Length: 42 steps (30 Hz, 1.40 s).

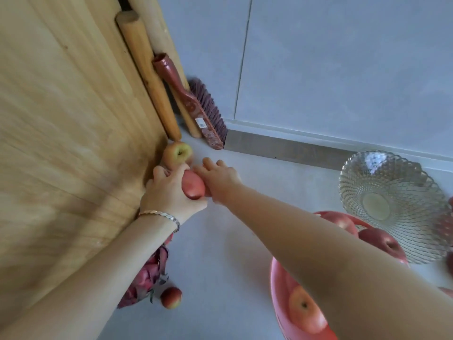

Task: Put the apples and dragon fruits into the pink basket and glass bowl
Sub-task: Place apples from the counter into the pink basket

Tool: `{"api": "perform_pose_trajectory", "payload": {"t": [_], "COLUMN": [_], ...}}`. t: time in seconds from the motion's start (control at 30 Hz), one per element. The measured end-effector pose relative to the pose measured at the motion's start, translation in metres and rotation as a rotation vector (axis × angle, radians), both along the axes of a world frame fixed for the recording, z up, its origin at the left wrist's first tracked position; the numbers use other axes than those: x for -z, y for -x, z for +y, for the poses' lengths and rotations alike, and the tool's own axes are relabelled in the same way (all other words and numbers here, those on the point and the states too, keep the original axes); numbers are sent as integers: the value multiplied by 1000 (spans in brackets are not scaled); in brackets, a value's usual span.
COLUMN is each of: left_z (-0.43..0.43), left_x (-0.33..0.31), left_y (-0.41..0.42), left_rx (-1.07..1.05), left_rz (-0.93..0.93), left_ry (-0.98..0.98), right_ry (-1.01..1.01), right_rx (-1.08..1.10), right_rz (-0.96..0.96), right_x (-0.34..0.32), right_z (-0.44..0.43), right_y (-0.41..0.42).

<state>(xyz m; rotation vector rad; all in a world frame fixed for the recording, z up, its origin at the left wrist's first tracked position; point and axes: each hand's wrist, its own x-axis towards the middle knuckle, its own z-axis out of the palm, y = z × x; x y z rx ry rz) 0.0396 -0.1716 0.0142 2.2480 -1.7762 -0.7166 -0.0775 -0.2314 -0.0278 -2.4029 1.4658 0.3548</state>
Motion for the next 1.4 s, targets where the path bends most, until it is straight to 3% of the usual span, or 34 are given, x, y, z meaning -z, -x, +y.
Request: {"api": "perform_pose_trajectory", "payload": {"t": [0.1, 0.23, 0.37, 0.5, 0.67, 0.87, 1.17, 1.33, 1.4], "left_z": [5, 18, 36, 62, 94, 128, 155, 156, 158], "left_x": [1, -4, -19, -48, -64, -67, -61, -62, -68], "left_y": [-2, 0, 19, 49, 72, 82, 90, 106, 120], "left_rx": [18, 39, 93, 182, 243, 308, 335, 368, 434], "left_rz": [-8, 13, 50, 73, 91, 58, 61, 140, 175], "left_ry": [-15, -29, 2, 94, 101, 91, 92, 52, 80], "right_ry": [-64, -210, -161, -92, 13, -76, -91, -26, 8], "right_rx": [196, 652, 713, 745, 833, 523, 425, 236, 157], "right_rz": [-107, -590, -869, -792, -570, -493, -369, -613, -609], "right_x": [2, -27, -84, -114, -91, -47, -46, -90, -99], "right_z": [5, 23, 69, 139, 205, 226, 224, 226, 229], "right_y": [14, 51, 103, 156, 176, 155, 148, 157, 159]}}
